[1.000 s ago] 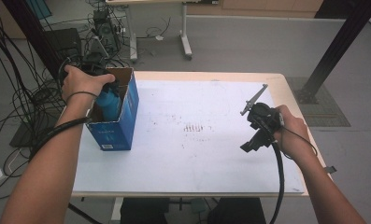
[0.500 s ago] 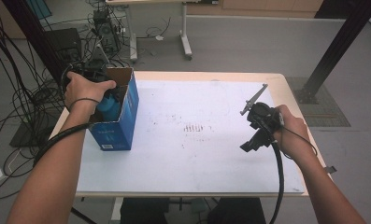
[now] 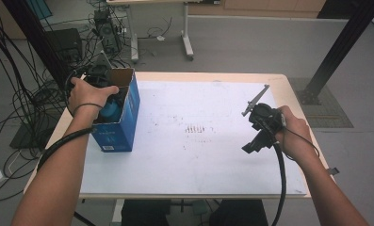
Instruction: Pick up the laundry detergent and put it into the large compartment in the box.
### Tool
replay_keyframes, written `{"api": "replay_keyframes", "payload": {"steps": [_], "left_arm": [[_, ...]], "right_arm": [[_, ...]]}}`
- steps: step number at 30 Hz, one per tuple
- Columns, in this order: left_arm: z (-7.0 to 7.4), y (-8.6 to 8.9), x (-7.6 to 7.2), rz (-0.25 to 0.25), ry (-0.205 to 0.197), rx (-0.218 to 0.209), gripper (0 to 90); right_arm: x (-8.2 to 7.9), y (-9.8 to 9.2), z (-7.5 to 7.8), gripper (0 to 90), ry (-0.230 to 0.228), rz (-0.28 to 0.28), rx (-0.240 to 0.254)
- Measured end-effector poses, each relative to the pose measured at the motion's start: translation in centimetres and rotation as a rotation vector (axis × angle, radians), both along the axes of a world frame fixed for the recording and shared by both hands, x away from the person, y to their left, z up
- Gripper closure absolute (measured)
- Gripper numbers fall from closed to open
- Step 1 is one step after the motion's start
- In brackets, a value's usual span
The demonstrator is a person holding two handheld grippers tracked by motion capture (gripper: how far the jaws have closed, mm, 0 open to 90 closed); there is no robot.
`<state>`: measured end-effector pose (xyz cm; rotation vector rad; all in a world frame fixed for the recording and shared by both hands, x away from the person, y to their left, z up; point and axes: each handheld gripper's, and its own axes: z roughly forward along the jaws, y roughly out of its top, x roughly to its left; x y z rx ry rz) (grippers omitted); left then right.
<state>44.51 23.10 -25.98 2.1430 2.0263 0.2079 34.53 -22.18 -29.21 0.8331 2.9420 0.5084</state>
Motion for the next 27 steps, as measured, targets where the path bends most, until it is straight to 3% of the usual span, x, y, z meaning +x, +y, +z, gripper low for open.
{"api": "replay_keyframes", "payload": {"steps": [10, 27], "left_arm": [[-0.77, 0.24, -0.02, 0.007, 0.014, 0.002, 37.8], [-0.86, 0.28, -0.11, 0.009, 0.007, -0.002, 37.8]], "right_arm": [[0.02, 0.10, 0.05, 6.0, -0.004, 0.000, -0.005], [0.01, 0.22, 0.06, 6.1, -0.004, -0.001, -0.005]]}}
